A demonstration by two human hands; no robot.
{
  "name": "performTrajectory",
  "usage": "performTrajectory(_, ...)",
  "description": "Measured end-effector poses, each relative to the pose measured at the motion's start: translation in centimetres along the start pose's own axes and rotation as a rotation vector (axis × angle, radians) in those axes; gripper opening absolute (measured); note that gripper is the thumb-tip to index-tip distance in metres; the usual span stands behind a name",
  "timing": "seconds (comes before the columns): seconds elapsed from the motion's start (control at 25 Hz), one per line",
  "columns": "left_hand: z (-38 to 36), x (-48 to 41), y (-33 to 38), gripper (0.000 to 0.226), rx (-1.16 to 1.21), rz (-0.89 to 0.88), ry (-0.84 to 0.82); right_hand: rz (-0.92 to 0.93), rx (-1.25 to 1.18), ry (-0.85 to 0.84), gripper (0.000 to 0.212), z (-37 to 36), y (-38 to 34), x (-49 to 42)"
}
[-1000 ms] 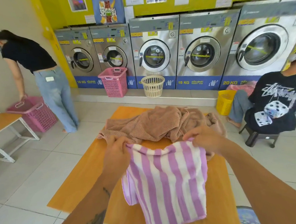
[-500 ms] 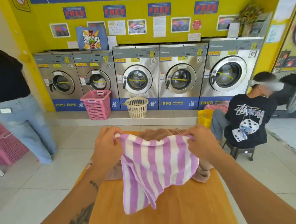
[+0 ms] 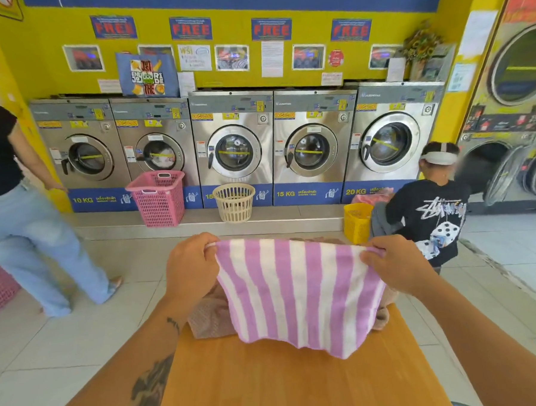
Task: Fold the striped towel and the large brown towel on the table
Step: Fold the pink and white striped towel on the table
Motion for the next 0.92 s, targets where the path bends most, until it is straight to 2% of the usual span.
performTrajectory(0.2,-2.4,1.3,-1.9,0.008,-0.058,0.031,-0.171,-0.046,0.14,-0.114,0.028,-1.8,-0.4,1.3)
performTrajectory(0.32,-3.5,1.5,-2.0,0.009,-0.167,0.008,-0.241,-0.01,0.298,-0.235,0.005,-2.6,-1.4,1.6)
performTrajectory(0.4,-3.8,0.3,-0.8,0.012,-0.23,-0.044,-0.255,0.011,0.407,-0.287,0.01,-2.2,-1.7,0.9)
performTrajectory(0.44,-3.7,-0.7,-0.2,0.013,-0.238,-0.056,-0.248,-0.006,0.413,-0.251,0.006,-1.4,-1.6,0.2)
performTrajectory(0.48,-3.4,-1.8,0.3,0.012,-0.21,-0.045,-0.225,-0.046,0.383,-0.182,0.014,-0.2,-1.2,-0.6)
performTrajectory(0.56,-2.1,-3.5,1.1,0.01,-0.09,-0.012,-0.144,-0.106,0.229,-0.005,0.022,2.6,-1.1,-1.7)
performTrajectory(0.64,-0.8,-3.6,1.8,0.013,0.031,-0.004,-0.051,-0.084,0.092,0.082,0.023,4.5,-1.7,-1.5)
performTrajectory(0.72,0.3,-2.0,1.4,0.017,0.151,0.033,-0.006,-0.022,0.056,-0.012,0.021,4.5,-2.6,-0.3)
performTrajectory(0.8,0.6,1.3,-0.7,0.019,0.178,0.074,-0.044,0.055,0.12,-0.221,0.02,2.0,-3.2,1.9)
performTrajectory(0.92,-0.4,8.9,-5.5,0.022,0.041,0.121,-0.297,0.168,0.229,-0.462,0.014,-5.7,-2.8,6.4)
Point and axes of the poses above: each hand's wrist, its own x-axis away from the middle knuckle, its own z-axis out of the back of the hand, y = z × x, the point moved 7 cm from there along -x, towards the middle knuckle, and after that the axes turned 15 degrees about x, right-handed, at the moved point
